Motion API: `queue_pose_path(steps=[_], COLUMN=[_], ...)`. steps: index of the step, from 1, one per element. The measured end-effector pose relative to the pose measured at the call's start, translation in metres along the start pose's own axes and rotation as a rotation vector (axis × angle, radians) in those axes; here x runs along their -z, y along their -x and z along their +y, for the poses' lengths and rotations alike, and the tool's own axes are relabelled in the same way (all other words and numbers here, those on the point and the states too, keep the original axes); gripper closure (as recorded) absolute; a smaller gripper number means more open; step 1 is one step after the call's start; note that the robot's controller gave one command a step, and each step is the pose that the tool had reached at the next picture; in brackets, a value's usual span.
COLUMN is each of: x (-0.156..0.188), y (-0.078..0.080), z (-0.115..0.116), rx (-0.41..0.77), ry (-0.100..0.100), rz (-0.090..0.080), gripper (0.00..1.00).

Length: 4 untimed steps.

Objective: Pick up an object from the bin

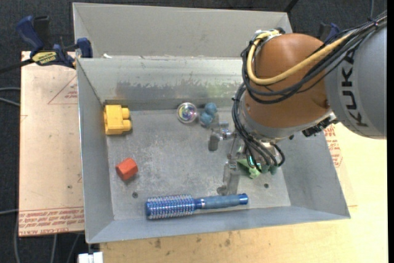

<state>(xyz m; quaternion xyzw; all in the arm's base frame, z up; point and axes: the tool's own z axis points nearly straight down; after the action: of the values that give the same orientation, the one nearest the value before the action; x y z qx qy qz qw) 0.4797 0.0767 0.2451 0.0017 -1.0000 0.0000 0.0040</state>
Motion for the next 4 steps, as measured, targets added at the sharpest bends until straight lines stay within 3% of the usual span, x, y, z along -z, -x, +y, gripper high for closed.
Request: queue_pose_path(steps=[1,2,3,4], x=[-0.142,-0.137,-0.038,-0.043], y=[0.001,0.003,0.018,0.016], z=[0.049,0.048,0.051,0.050], rx=[0.124,0.121,0.114,0.113], ry=[0.000,0.001,0.002,0.001], rz=[-0.001,-0.008,-0.019,-0.008], gripper=[0.00,1.00,1.00,0.00])
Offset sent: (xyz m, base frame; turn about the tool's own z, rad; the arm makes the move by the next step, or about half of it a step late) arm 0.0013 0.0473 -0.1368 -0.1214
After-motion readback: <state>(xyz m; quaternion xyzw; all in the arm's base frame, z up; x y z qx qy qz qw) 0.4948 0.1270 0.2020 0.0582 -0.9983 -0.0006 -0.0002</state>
